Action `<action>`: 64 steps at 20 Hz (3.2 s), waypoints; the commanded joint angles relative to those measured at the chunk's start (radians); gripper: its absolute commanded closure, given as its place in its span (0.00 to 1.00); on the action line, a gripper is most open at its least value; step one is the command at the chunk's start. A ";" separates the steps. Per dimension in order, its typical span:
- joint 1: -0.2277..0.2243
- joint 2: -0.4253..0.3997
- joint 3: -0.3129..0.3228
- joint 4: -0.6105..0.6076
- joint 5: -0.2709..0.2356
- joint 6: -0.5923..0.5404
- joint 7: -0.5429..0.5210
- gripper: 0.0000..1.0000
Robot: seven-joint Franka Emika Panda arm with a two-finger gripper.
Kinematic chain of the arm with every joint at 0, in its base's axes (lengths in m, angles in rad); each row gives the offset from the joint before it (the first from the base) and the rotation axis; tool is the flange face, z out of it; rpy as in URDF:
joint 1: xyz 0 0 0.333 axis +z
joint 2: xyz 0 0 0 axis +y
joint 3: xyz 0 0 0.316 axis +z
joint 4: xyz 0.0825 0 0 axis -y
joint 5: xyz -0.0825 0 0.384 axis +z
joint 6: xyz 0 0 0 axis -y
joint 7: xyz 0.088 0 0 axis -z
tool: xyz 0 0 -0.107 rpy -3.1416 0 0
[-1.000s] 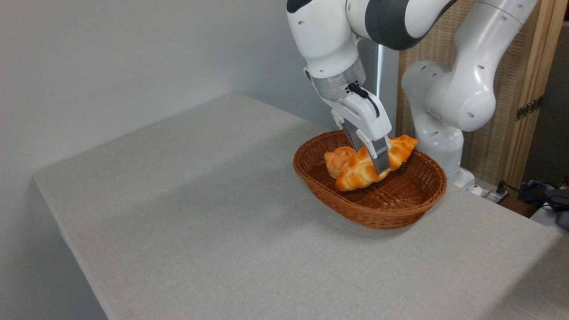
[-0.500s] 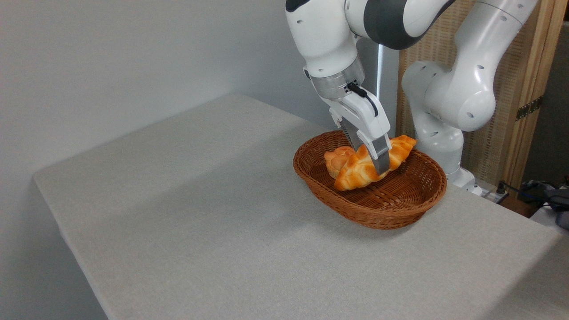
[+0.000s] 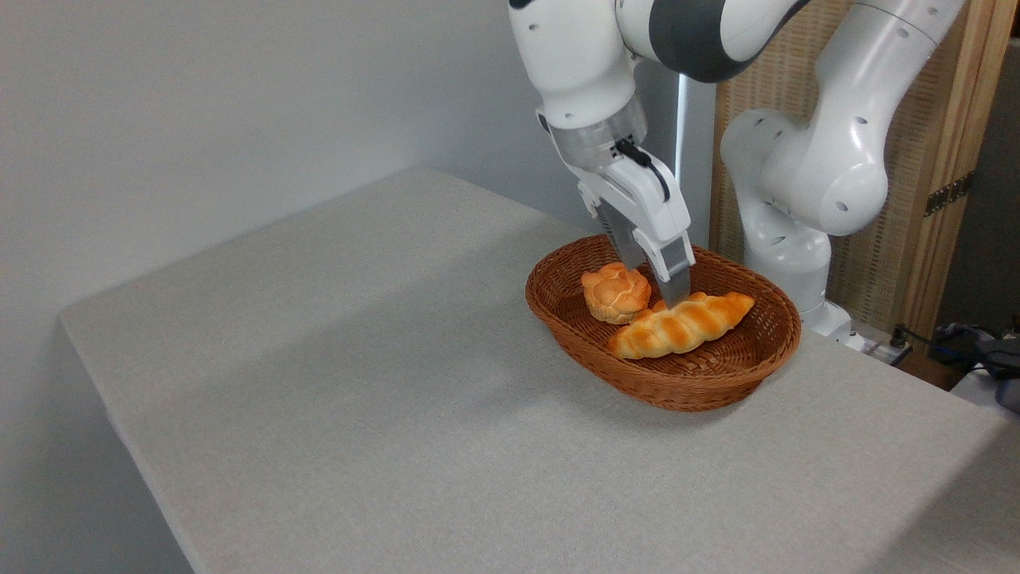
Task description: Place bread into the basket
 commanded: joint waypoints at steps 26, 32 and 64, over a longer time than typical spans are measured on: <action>0.263 0.616 -0.297 0.908 -0.182 -0.011 -0.130 0.00; 0.283 0.621 -0.312 0.902 -0.167 -0.025 -0.136 0.00; 0.187 0.655 -0.145 0.899 -0.202 0.061 -0.192 0.00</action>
